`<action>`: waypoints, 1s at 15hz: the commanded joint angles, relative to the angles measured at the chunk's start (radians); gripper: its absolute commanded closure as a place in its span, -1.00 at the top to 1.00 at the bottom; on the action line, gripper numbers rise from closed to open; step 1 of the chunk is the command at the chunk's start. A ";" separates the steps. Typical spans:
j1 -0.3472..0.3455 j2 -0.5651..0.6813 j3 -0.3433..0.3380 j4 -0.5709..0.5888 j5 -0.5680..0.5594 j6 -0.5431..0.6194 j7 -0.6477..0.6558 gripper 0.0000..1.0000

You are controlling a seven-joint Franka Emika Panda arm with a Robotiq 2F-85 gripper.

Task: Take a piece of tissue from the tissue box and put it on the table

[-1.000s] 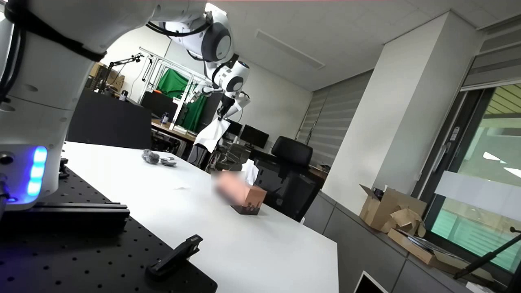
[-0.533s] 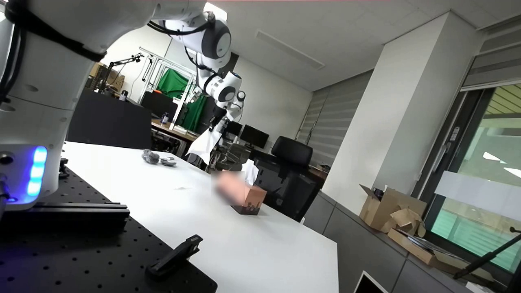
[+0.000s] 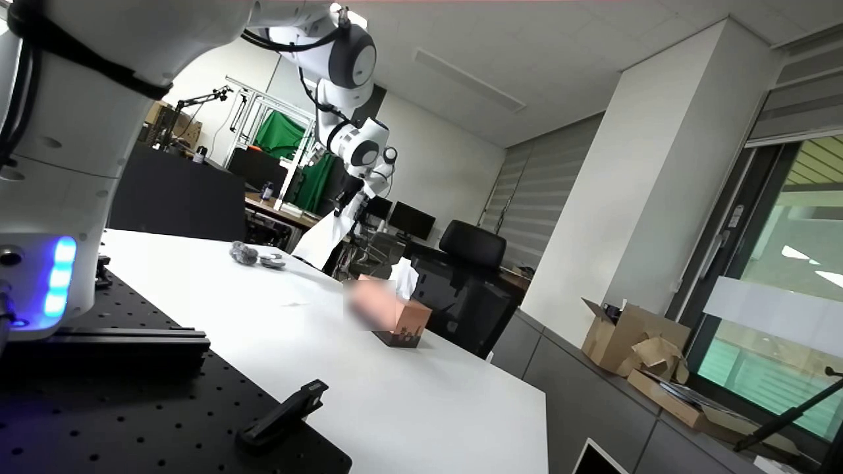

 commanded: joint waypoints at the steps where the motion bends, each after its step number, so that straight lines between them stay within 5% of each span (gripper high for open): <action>1: 0.000 -0.002 0.000 -0.003 0.000 0.000 0.000 -0.98; 6: 0.003 -0.014 0.007 -0.078 0.001 0.092 -0.021 -1.00; 15: -0.023 -0.054 0.092 -0.573 -0.001 0.674 -0.122 -1.00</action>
